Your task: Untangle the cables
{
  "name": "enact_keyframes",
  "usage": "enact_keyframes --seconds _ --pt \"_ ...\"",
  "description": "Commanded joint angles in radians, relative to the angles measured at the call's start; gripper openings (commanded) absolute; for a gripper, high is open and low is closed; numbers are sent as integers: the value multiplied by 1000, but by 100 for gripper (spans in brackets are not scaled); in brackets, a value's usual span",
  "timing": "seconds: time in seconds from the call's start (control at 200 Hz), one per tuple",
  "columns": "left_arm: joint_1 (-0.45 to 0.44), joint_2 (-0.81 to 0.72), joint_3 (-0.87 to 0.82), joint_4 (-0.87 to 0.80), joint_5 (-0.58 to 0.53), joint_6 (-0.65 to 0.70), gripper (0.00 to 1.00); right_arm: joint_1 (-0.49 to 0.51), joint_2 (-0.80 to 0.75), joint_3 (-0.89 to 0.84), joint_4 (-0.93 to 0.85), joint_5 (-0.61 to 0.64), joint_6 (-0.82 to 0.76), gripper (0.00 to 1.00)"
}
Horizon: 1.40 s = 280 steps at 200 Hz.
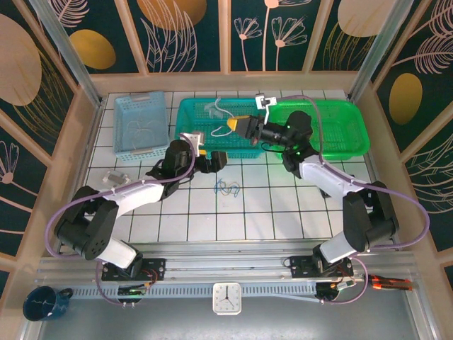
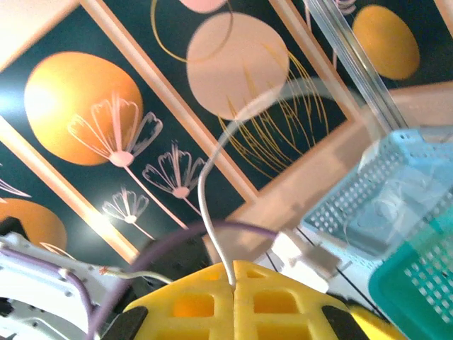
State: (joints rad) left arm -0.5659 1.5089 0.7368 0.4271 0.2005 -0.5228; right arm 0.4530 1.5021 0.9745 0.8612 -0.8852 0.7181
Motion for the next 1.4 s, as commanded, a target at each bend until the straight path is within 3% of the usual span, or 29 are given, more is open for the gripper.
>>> enact_keyframes --seconds 0.0,0.315,0.696,1.086,1.396 --pt "0 2 -12 -4 -1 35 99 -3 11 29 99 -16 64 0" --pt "0 -27 -38 14 24 31 99 -56 0 1 67 -1 44 0" --pt "1 -195 -165 88 65 -52 99 -67 5 -50 51 18 29 0" --pt "1 -364 -155 289 163 -171 99 -52 35 -80 22 92 49 0" --pt "4 -288 -45 343 147 -211 86 -26 39 -115 95 96 117 0"
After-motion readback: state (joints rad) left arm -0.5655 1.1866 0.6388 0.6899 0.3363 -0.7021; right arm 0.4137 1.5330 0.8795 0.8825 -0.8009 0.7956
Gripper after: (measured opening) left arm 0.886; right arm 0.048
